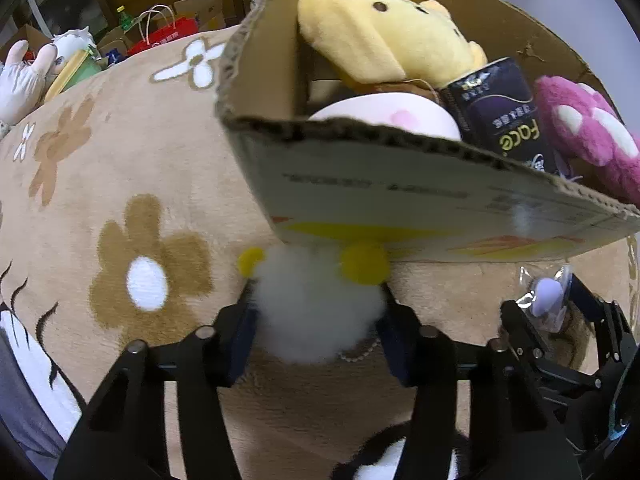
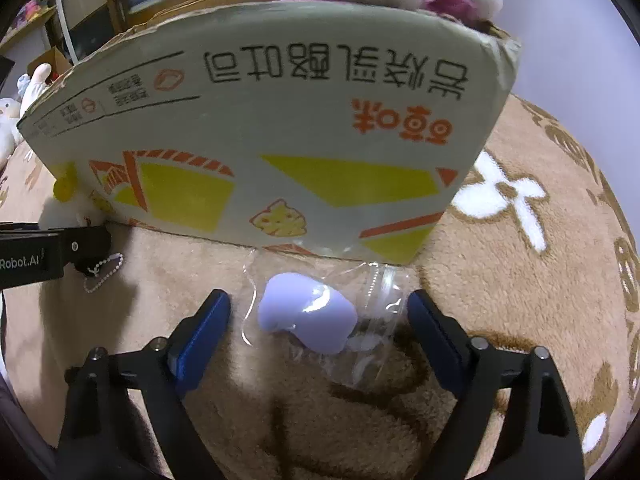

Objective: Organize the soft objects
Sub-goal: 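Close the left tool on the white pompom toy while the right tool grasps the clear bag, then lift the pompom toy and clear bag over the box with both tools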

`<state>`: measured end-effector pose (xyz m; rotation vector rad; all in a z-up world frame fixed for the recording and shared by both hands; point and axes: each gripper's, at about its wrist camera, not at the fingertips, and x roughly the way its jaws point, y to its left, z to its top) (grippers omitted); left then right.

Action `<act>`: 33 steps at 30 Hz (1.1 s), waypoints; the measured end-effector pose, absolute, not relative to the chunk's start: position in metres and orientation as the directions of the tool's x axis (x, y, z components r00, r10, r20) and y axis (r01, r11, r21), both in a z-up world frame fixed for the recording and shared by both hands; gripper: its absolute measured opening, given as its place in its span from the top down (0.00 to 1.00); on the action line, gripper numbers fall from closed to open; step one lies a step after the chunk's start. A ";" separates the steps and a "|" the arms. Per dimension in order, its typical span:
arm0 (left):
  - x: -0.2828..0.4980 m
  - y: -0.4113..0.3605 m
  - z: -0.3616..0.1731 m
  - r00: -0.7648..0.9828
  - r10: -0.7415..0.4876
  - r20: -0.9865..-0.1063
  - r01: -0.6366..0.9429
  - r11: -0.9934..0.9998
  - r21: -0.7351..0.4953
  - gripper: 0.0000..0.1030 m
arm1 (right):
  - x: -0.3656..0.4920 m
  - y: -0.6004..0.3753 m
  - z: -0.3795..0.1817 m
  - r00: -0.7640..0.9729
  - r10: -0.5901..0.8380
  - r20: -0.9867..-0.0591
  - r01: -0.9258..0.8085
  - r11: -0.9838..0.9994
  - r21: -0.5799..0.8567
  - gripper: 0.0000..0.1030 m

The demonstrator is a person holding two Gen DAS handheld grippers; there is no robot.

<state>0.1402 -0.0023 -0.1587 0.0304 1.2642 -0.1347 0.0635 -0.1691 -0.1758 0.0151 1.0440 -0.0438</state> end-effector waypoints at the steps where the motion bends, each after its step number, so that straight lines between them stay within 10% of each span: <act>1: 0.140 -0.003 -0.159 0.290 -0.098 -0.952 0.123 0.990 -0.065 0.57 | 0.062 -0.167 -0.174 0.502 -0.029 -0.864 0.041 0.999 -0.010 0.14; 33: 0.078 -0.031 -0.114 0.469 -0.076 -0.880 0.159 0.987 -0.001 0.69 | 0.048 -0.184 -0.152 0.525 0.031 -0.851 0.046 0.997 0.064 0.25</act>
